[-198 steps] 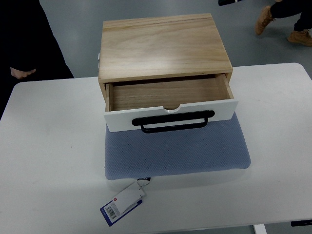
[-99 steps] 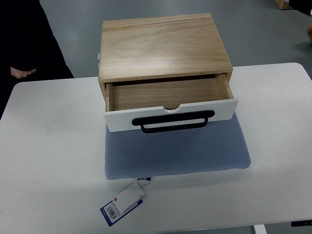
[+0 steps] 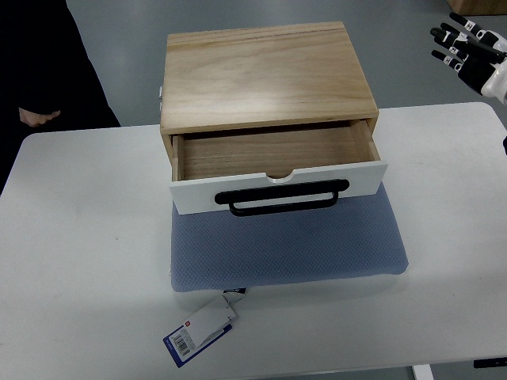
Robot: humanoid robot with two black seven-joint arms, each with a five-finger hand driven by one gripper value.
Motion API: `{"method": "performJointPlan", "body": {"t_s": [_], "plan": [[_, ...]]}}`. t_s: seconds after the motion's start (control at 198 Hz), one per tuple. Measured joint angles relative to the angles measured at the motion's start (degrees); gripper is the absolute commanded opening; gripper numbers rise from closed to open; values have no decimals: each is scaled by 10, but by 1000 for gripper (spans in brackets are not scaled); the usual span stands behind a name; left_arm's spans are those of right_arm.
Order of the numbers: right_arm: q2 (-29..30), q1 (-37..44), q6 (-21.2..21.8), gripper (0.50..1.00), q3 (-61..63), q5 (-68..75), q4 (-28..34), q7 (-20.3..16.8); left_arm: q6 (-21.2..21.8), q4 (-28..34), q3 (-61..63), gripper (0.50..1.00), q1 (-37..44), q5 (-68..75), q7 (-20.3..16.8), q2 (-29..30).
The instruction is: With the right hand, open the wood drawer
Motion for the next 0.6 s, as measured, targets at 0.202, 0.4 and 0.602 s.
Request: {"method": "performJointPlan", "body": {"t_s": [0.202, 0.4, 0.602], "plan": [[26, -37, 1, 936, 38, 0, -21, 1, 0, 0, 0, 1000, 0, 0, 0, 0], [39, -66, 3, 936, 42, 1, -23, 2, 0, 0, 0, 1000, 0, 0, 0, 0], [48, -85, 2, 936, 42, 1, -25, 2, 0, 0, 0, 1000, 0, 0, 0, 0]]}}
